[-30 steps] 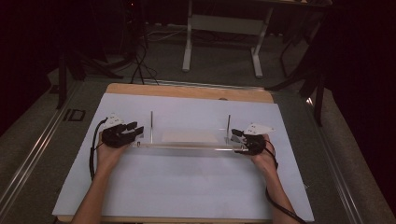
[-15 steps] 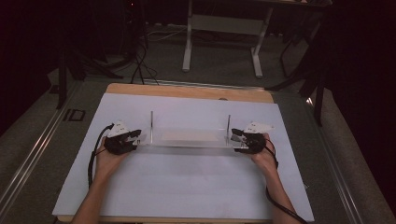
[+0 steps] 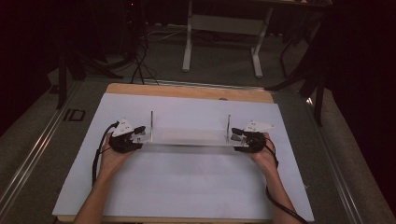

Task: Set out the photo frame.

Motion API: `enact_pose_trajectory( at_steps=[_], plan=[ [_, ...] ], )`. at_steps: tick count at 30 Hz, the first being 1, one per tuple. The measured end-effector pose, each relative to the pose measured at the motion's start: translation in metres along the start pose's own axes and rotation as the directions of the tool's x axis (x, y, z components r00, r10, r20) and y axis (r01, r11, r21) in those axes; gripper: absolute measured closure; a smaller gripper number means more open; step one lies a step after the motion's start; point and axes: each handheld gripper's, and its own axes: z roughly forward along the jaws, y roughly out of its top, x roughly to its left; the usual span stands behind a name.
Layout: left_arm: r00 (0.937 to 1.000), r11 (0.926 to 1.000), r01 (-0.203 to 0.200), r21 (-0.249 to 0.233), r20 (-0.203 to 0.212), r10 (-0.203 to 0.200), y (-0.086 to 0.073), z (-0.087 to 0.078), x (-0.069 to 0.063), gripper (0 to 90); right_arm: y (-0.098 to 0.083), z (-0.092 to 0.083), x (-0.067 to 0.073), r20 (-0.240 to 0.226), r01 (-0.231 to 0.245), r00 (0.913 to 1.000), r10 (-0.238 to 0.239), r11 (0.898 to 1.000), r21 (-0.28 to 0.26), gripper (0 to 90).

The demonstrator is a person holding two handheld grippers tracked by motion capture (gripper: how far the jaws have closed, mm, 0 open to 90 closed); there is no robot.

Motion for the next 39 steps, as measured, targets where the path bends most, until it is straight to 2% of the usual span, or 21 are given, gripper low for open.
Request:
enact_pose_trajectory(
  at_steps=[5,10,12,16,23,29,35,37,39],
  plan=[
    [0.9997,0.9996,-0.021,-0.018,-0.009,0.021,0.004,0.001,-0.003,45.3,0.001,0.0,0.0,0.0,-0.008,1.0,0.008,1.0,0.004,45.2],
    [0.9995,0.9994,-0.031,-0.018,0.002,0.031,0.009,0.005,-0.005,44.3,0.002,0.0,-0.001,0.004,-0.015,0.9999,0.015,1.0,0.003,45.1],
    [0.9997,0.9994,-0.023,-0.026,0.005,0.023,0.01,0.005,-0.005,47.3,0.003,0.0,-0.001,0.009,-0.022,0.9997,0.022,1.0,-0.002,45.1],
    [0.9999,0.9985,0.002,-0.054,-0.01,-0.003,0.011,0.007,-0.004,47.5,0.005,0.001,-0.002,0.026,-0.04,0.9988,0.041,0.999,-0.026,45.1],
    [1.0,0.9986,0.008,-0.052,0.002,-0.008,0.011,0.008,-0.001,47.1,0.007,0.001,-0.003,0.023,-0.047,0.9986,0.047,0.999,-0.019,45.0],
    [0.9995,0.9979,0.03,-0.057,0.011,-0.03,0.011,0.009,0.0,46.8,0.009,0.001,-0.004,0.02,-0.056,0.9982,0.057,0.998,-0.012,44.8],
    [0.9991,0.998,0.037,-0.05,0.021,-0.036,0.012,0.009,0.002,46.7,0.008,0.0,-0.007,-0.004,-0.065,0.9979,0.065,0.998,-0.026,43.1],
    [0.9986,0.9972,0.048,-0.057,0.024,-0.047,0.013,0.009,0.003,46.8,0.007,-0.001,-0.009,-0.035,-0.09,0.9955,0.088,0.994,-0.055,41.3],
    [0.998,0.996,0.06,-0.066,0.023,-0.059,0.013,0.01,0.004,46.8,0.007,-0.002,-0.01,-0.043,-0.107,0.9937,0.104,0.992,-0.073,41.5]
  ],
)
